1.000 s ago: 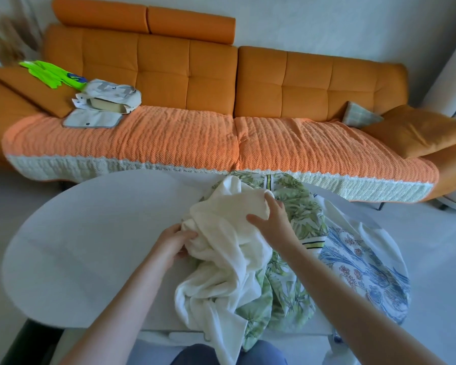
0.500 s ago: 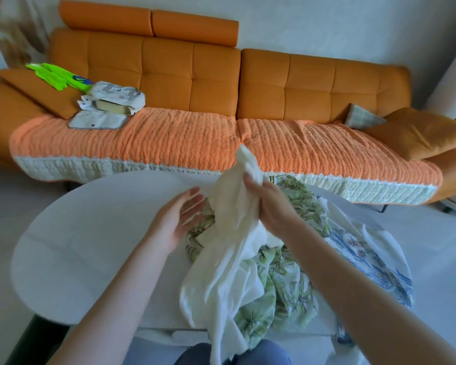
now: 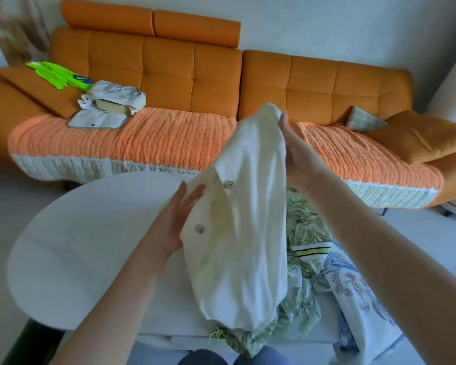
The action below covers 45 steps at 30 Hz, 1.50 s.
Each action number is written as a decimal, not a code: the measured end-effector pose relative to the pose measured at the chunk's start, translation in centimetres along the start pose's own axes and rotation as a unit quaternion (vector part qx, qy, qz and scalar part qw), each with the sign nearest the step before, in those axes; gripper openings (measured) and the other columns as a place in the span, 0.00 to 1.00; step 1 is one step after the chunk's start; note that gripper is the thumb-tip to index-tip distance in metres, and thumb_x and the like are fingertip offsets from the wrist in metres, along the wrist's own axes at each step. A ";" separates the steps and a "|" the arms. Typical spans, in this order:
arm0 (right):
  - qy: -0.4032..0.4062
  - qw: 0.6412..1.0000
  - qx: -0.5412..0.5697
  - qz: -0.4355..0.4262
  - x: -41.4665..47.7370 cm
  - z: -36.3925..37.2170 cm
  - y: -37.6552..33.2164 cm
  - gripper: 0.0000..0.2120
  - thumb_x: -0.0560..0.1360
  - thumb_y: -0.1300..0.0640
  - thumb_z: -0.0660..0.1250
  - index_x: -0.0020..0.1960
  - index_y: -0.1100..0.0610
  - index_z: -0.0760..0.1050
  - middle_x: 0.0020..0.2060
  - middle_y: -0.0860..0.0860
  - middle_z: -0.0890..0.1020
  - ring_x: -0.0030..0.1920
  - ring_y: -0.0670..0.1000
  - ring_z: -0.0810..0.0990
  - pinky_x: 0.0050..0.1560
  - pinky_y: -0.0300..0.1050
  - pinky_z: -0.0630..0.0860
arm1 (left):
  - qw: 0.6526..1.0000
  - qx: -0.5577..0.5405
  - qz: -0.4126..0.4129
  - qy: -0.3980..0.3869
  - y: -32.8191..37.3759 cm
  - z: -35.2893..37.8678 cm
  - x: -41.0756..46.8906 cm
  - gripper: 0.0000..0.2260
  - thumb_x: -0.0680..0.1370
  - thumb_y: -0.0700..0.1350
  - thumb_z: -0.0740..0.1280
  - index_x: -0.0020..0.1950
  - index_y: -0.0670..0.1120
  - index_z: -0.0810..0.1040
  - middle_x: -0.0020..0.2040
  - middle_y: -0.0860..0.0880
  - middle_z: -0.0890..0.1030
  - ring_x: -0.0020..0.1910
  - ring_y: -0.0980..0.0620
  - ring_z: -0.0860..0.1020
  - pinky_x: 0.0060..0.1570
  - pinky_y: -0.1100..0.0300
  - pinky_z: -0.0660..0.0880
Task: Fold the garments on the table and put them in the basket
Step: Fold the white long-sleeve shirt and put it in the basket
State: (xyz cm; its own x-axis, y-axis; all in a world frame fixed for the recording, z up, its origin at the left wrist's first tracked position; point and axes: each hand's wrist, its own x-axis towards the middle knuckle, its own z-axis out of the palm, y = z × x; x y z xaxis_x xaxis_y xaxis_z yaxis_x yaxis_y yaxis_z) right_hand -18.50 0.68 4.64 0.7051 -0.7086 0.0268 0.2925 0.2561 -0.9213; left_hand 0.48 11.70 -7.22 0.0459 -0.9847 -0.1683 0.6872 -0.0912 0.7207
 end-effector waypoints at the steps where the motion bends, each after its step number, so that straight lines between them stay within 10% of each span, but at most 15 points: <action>1: 0.028 0.999 -0.017 0.004 -0.2 -1.3 0.2 0.28 0.76 0.39 0.54 0.64 0.59 0.72 0.55 0.56 0.80 0.57 0.55 0.79 0.57 0.51 0.77 | 1.000 0.000 0.010 -0.005 0.4 -0.5 0.1 0.33 0.63 0.58 0.77 0.65 0.47 0.75 0.45 0.52 0.82 0.43 0.54 0.83 0.39 0.59 0.80; 5: 0.116 0.989 -0.054 0.076 -1.5 -5.9 2.1 0.29 0.74 0.37 0.57 0.62 0.58 0.74 0.56 0.58 0.80 0.56 0.57 0.80 0.50 0.52 0.79 | 0.986 0.134 -0.074 -0.061 -0.7 -1.5 0.2 0.36 0.54 0.57 0.81 0.59 0.47 0.78 0.52 0.49 0.83 0.47 0.52 0.82 0.40 0.58 0.79; 9: 0.187 0.957 -0.147 0.166 -2.3 -9.0 3.8 0.23 0.75 0.44 0.63 0.60 0.61 0.74 0.54 0.59 0.81 0.55 0.58 0.79 0.59 0.57 0.74 | 0.933 0.334 -0.137 -0.001 -5.7 -1.5 -0.2 0.12 0.73 0.48 0.71 0.54 0.45 0.79 0.44 0.47 0.79 0.38 0.54 0.77 0.32 0.67 0.74; 14: 0.341 0.831 -0.414 0.147 -2.1 -12.5 5.2 0.25 0.73 0.60 0.69 0.67 0.64 0.68 0.64 0.61 0.73 0.61 0.62 0.74 0.58 0.58 0.75 | 0.822 0.564 -0.070 -0.024 -6.8 -1.4 0.4 0.03 0.74 0.51 0.70 0.43 0.53 0.81 0.39 0.60 0.81 0.38 0.67 0.77 0.42 0.68 0.71; 18: 0.251 0.795 -0.534 0.142 -2.8 -12.2 7.1 0.24 0.74 0.53 0.68 0.68 0.61 0.70 0.66 0.57 0.73 0.62 0.58 0.74 0.60 0.52 0.73 | 0.814 0.568 -0.087 -0.091 -6.0 0.1 0.2 0.29 0.63 0.70 0.66 0.48 0.47 0.80 0.44 0.58 0.80 0.44 0.61 0.77 0.49 0.64 0.71; 23: 0.187 0.832 -0.500 0.153 -3.8 -11.5 9.0 0.22 0.73 0.53 0.70 0.65 0.57 0.73 0.64 0.54 0.75 0.58 0.54 0.76 0.55 0.47 0.73 | 0.646 0.761 -0.036 -0.055 -8.8 0.5 -0.6 0.32 0.62 0.65 0.71 0.63 0.57 0.73 0.58 0.58 0.77 0.59 0.55 0.75 0.61 0.56 0.69; 27: 0.187 0.838 -0.495 0.137 -4.5 -12.0 9.3 0.20 0.73 0.54 0.70 0.63 0.54 0.75 0.63 0.52 0.76 0.55 0.52 0.77 0.57 0.47 0.71 | 0.732 0.675 0.074 0.052 -8.5 -1.5 -0.3 0.16 0.70 0.61 0.65 0.52 0.55 0.80 0.48 0.54 0.83 0.50 0.54 0.80 0.44 0.59 0.72; 34: 0.136 0.827 -0.532 0.118 -4.3 -11.6 8.9 0.22 0.75 0.44 0.64 0.67 0.49 0.71 0.63 0.48 0.76 0.59 0.50 0.76 0.67 0.53 0.68 | 0.854 0.433 0.217 0.188 0.4 -0.7 0.9 0.09 0.80 0.45 0.61 0.52 0.47 0.81 0.49 0.50 0.80 0.48 0.53 0.77 0.48 0.60 0.70; 38: 0.054 0.805 -0.570 0.155 -4.8 -11.0 10.3 0.46 0.57 0.26 0.66 0.70 0.45 0.65 0.67 0.42 0.70 0.66 0.46 0.69 0.68 0.51 0.65 | 0.910 0.312 0.114 0.249 3.0 -1.5 1.3 0.09 0.77 0.43 0.61 0.42 0.48 0.80 0.43 0.48 0.81 0.42 0.49 0.78 0.41 0.59 0.72; 43: 0.079 0.854 -0.497 0.134 -4.1 -10.4 13.1 0.31 0.69 0.53 0.74 0.69 0.54 0.67 0.61 0.50 0.75 0.57 0.51 0.76 0.54 0.40 0.73 | 0.892 0.335 -0.033 0.301 0.3 -5.4 0.0 0.17 0.79 0.58 0.58 0.49 0.46 0.78 0.46 0.45 0.80 0.45 0.46 0.77 0.37 0.58 0.73; 45: 0.082 0.816 -0.563 0.099 -3.6 -10.0 13.7 0.27 0.70 0.54 0.73 0.67 0.50 0.69 0.57 0.49 0.74 0.57 0.51 0.71 0.56 0.42 0.70 | 0.915 0.284 -0.055 0.281 -0.3 -6.3 -0.2 0.20 0.78 0.59 0.59 0.54 0.44 0.77 0.49 0.43 0.80 0.46 0.46 0.78 0.40 0.56 0.74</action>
State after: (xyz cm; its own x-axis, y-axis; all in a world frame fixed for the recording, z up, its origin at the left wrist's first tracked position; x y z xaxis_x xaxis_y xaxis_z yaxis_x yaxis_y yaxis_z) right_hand -23.49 0.22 -11.95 0.5437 -0.8286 -0.1338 -0.6619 -0.3253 -0.6754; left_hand 4.84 12.84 -11.60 0.4743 -0.7468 -0.4661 0.2307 -0.4055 0.8845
